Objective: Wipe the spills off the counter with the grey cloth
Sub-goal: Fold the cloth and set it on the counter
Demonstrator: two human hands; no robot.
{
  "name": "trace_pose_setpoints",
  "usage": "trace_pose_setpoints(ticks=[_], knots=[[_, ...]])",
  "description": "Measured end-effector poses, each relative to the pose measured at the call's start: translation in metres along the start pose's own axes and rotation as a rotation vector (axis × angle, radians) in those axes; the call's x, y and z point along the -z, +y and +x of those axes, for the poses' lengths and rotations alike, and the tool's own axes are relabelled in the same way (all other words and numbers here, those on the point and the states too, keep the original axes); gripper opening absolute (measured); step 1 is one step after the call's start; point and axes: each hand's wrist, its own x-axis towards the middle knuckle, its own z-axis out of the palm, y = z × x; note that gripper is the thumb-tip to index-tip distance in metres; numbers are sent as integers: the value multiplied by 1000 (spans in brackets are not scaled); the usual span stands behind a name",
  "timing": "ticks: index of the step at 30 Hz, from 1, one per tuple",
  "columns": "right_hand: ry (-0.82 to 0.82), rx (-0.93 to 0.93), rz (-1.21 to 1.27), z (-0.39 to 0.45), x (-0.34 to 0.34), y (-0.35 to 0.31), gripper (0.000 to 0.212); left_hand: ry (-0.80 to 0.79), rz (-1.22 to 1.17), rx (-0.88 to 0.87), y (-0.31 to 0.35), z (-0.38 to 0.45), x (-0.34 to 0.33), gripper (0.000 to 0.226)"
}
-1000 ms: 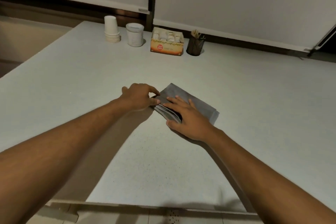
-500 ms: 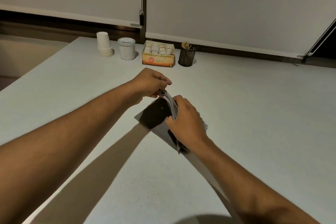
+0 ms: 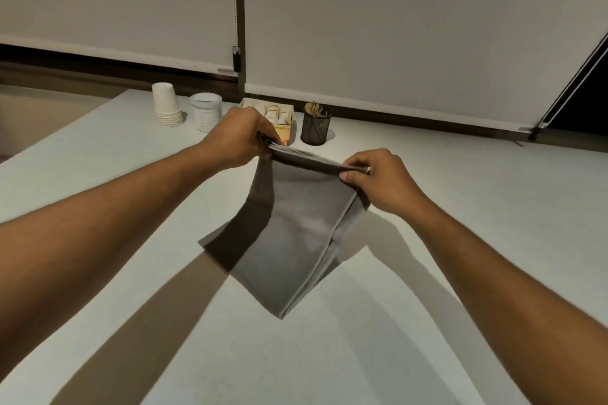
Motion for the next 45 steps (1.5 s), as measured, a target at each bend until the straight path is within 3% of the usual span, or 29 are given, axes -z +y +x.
trace_pose_setpoints(ticks=[7,14,20,26,29,36,40,45], knots=[[117,159,36,63,45,-10,14,241,-84,14,11,20,40,33],[212,301,74,69,97,-17,21,217,-414,21,32,15,70,30],[-52,266,8,-7,93,14,31,-44,-431,-74,37,-44,43,21],[-548,127,72,-88,58,57,18,-479,-404,-176,33,-120,-20,23],[-598,134,84,-93,50,67,17,-548,-463,-141,29,-136,-38,25],[-282,131,76,-17,27,82,20,-203,-601,224,15,-81,-50,22],[-217,100,-10,25,-4,86,24,-168,-529,481,3,-38,-76,18],[-195,61,-115,39,-41,98,30,-64,-346,506,-13,-25,-111,23]])
